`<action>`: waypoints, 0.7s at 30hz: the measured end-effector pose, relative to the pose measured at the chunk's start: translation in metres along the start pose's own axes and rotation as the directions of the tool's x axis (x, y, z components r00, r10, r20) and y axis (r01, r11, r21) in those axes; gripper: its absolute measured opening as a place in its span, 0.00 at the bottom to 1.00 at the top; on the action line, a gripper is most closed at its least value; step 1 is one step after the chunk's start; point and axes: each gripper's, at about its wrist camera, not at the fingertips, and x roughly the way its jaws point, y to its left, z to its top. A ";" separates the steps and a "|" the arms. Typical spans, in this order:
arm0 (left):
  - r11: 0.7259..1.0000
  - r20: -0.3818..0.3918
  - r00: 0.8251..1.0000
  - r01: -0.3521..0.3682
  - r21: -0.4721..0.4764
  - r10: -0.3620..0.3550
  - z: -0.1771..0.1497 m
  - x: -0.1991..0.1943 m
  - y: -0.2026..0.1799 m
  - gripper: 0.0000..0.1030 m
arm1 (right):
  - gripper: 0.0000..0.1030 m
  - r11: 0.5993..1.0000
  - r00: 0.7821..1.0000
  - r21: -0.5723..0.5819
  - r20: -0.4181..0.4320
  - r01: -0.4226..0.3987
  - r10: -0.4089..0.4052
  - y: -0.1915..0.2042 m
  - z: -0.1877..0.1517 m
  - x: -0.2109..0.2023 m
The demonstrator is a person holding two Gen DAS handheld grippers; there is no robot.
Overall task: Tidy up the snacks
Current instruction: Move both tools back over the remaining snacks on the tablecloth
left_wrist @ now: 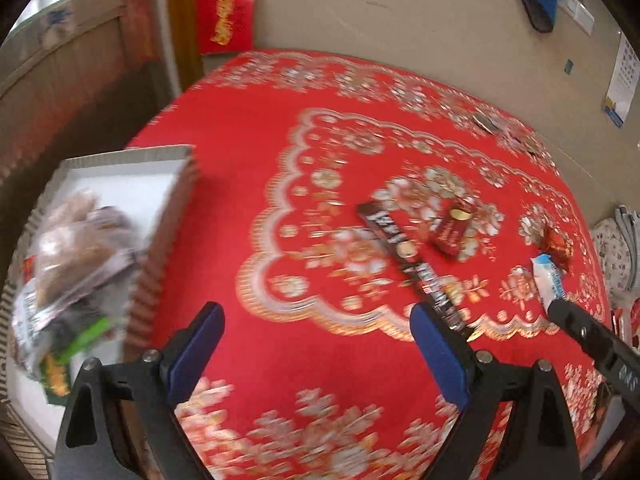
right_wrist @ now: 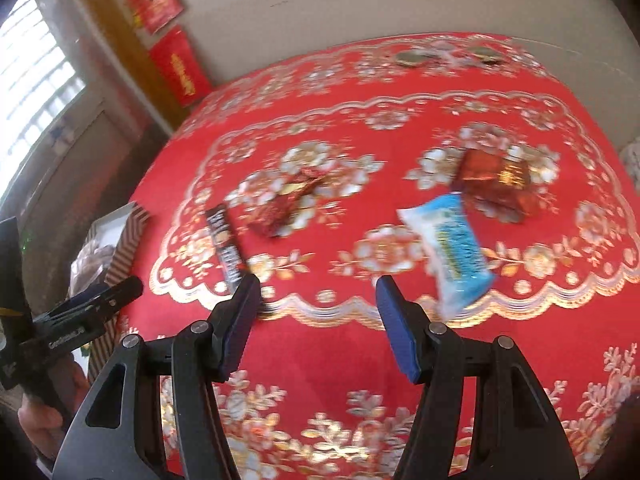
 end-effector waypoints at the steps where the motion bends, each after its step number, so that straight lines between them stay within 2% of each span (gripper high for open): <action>1: 1.000 -0.012 1.000 -0.002 0.000 0.002 0.003 0.006 -0.007 0.92 | 0.59 1.000 1.000 0.005 0.000 -0.004 0.004 -0.004 0.000 -0.001; 10: 1.000 -0.109 0.994 0.001 -0.006 -0.002 0.014 0.048 -0.044 0.92 | 0.59 0.999 1.000 0.038 0.008 -0.020 0.019 -0.022 0.001 -0.005; 18: 1.000 -0.131 0.991 0.011 -0.013 -0.012 0.019 0.062 -0.057 0.92 | 0.59 0.999 1.000 0.023 -0.003 -0.029 0.029 -0.021 0.008 0.002; 21: 1.000 -0.111 0.994 -0.004 0.030 0.008 0.019 0.062 -0.061 0.77 | 0.59 0.999 1.000 0.018 -0.005 -0.027 0.027 -0.020 0.011 0.004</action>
